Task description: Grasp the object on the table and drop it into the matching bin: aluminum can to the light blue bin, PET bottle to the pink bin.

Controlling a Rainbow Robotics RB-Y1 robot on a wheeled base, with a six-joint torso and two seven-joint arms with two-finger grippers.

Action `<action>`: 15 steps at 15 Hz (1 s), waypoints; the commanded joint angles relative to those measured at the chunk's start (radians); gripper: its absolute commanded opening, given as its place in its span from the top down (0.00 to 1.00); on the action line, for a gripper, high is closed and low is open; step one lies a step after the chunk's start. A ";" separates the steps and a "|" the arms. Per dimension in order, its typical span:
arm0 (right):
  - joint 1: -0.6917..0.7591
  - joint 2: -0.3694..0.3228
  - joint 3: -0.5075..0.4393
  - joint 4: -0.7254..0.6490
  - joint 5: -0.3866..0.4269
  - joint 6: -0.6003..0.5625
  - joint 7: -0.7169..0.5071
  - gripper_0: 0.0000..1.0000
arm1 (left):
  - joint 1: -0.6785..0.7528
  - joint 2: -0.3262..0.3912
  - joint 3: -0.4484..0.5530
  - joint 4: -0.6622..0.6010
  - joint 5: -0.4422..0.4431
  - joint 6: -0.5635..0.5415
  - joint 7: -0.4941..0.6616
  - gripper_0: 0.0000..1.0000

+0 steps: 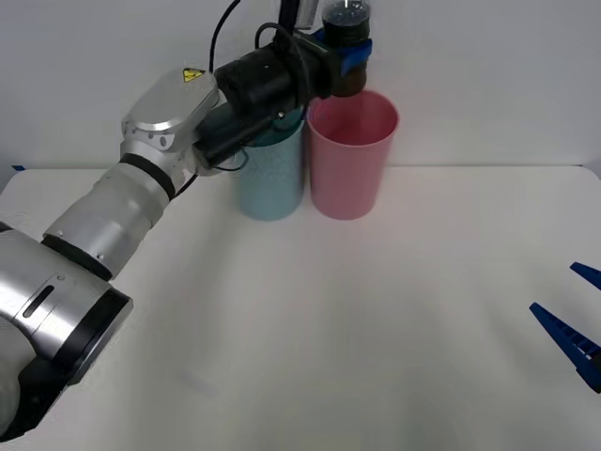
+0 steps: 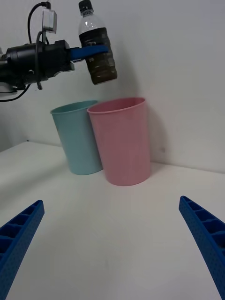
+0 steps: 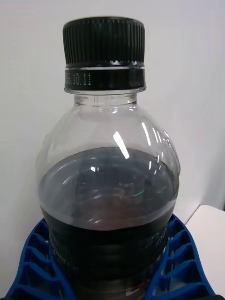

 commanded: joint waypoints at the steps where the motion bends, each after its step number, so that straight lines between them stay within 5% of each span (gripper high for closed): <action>1: 0.000 0.000 0.000 0.000 0.000 0.000 0.000 0.00 | -0.007 -0.042 -0.007 0.000 -0.020 0.073 -0.014 1.00; 6: 0.000 0.000 0.000 0.000 0.000 0.000 0.000 0.00 | -0.007 -0.062 -0.021 0.000 -0.024 0.110 -0.014 0.98; 7: 0.000 0.000 0.000 0.000 0.000 0.000 0.000 0.00 | -0.007 -0.061 -0.021 -0.001 -0.024 0.110 -0.014 0.87; 10: 0.000 0.000 0.000 0.000 0.000 0.000 0.000 0.00 | -0.006 -0.062 -0.019 0.000 -0.009 0.105 -0.006 0.00; 15: 0.000 0.000 0.000 0.000 0.000 0.000 0.000 0.00 | 0.000 -0.038 -0.021 -0.001 0.025 0.098 0.003 0.00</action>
